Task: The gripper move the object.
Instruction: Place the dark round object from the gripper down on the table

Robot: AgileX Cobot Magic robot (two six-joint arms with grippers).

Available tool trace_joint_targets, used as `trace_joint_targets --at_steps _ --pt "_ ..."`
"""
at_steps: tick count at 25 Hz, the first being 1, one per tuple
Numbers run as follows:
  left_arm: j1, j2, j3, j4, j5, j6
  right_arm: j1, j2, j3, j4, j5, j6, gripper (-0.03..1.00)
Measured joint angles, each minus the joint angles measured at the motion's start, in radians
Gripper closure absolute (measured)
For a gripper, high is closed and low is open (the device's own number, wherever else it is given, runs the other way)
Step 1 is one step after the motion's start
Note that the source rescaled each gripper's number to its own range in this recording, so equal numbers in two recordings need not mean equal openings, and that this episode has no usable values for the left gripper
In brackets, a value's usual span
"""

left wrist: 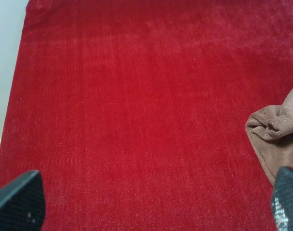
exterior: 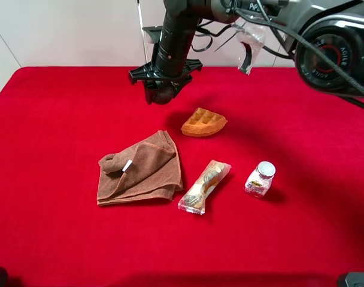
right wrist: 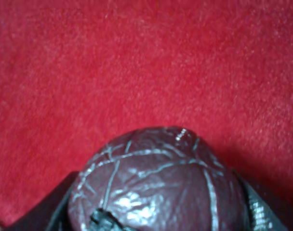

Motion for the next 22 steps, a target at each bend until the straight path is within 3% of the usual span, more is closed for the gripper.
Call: trace_joint_targets --at_steps 22 --pt "0.0 0.0 0.0 0.001 0.0 0.0 0.0 0.054 0.0 -0.083 -0.055 0.0 0.97"
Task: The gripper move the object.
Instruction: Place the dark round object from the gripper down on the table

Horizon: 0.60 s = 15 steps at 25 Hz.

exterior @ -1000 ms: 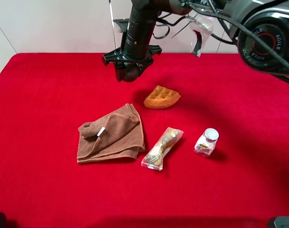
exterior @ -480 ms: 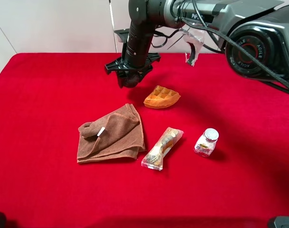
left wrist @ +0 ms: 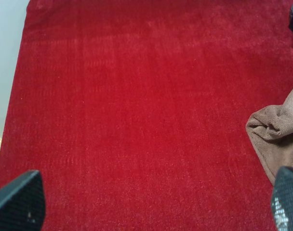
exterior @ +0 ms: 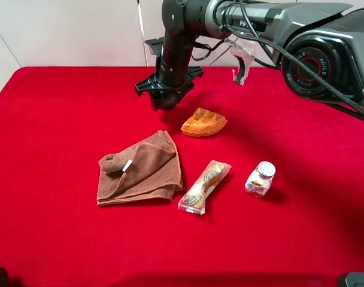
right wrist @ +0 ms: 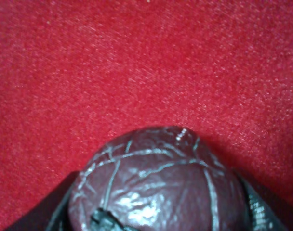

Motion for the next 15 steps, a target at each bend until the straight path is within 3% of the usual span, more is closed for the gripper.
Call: trace_joint_targets --at_steps 15 --pt "0.0 0.0 0.0 0.0 0.0 0.0 0.0 0.0 0.0 -0.009 -0.003 0.0 0.97"
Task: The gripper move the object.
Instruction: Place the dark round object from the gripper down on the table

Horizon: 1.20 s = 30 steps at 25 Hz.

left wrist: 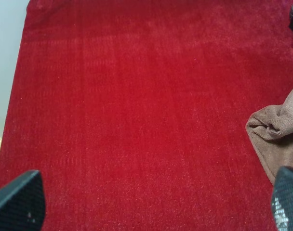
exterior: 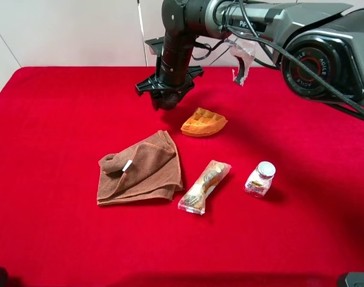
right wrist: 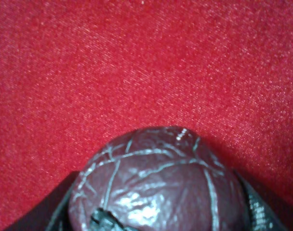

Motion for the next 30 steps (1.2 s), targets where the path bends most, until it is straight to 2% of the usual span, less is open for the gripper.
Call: trace_joint_targets --at_steps 3,6,8,11,12,14,17,23,30 --pt "0.0 0.0 0.0 0.0 0.0 0.0 0.0 0.0 0.0 0.0 0.0 0.0 0.97" --pt "0.0 0.0 0.0 0.0 0.0 0.0 0.0 0.0 0.0 0.0 0.0 0.0 0.86" --pt "0.0 0.0 0.0 0.0 0.0 0.0 0.0 0.0 0.0 0.0 0.0 0.0 0.64" --pt "0.0 0.0 0.0 0.0 0.0 0.0 0.0 0.0 0.0 0.0 0.0 0.0 0.19" --pt "0.0 0.0 0.0 0.0 0.0 0.0 0.0 0.0 0.0 -0.001 0.0 0.0 0.1" --pt "0.0 0.0 0.0 0.0 0.0 0.0 0.0 0.0 0.0 -0.003 0.0 0.0 0.02" --pt "0.0 0.0 0.0 0.0 0.0 0.0 0.0 0.0 0.0 -0.003 0.0 0.0 -0.03" --pt "0.0 0.0 0.0 0.001 0.0 0.0 0.0 0.0 -0.001 -0.003 0.005 0.0 -0.03" --pt "0.0 0.0 0.0 0.001 0.0 0.0 0.0 0.001 -0.071 -0.013 0.104 0.0 -0.03"
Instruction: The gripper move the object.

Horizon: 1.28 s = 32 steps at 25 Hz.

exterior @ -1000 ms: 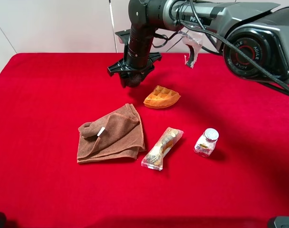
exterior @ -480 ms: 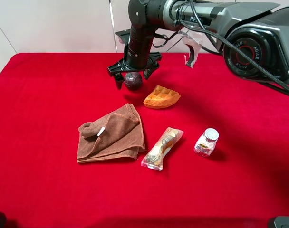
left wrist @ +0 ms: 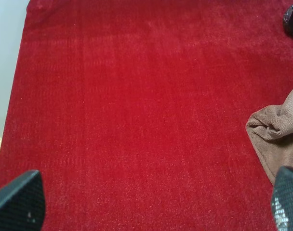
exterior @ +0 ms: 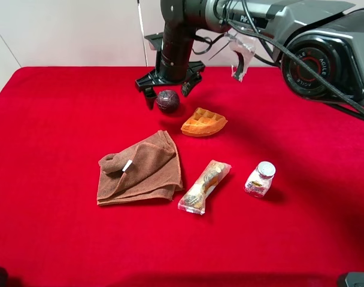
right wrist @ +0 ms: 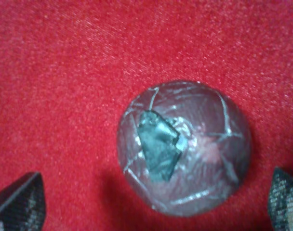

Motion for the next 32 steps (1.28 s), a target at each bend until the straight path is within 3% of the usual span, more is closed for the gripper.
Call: trace_joint_targets --at_steps 6,26,32 --pt "0.0 0.0 0.0 0.0 0.0 0.0 0.0 -0.002 -0.065 -0.017 0.09 0.0 -0.03" --pt "0.0 0.0 0.0 0.0 0.0 0.0 0.0 -0.156 -0.065 -0.017 0.098 0.0 -0.03" --pt "0.0 0.0 0.0 0.0 0.0 0.0 0.0 -0.239 0.032 -0.014 0.098 0.008 -0.03"
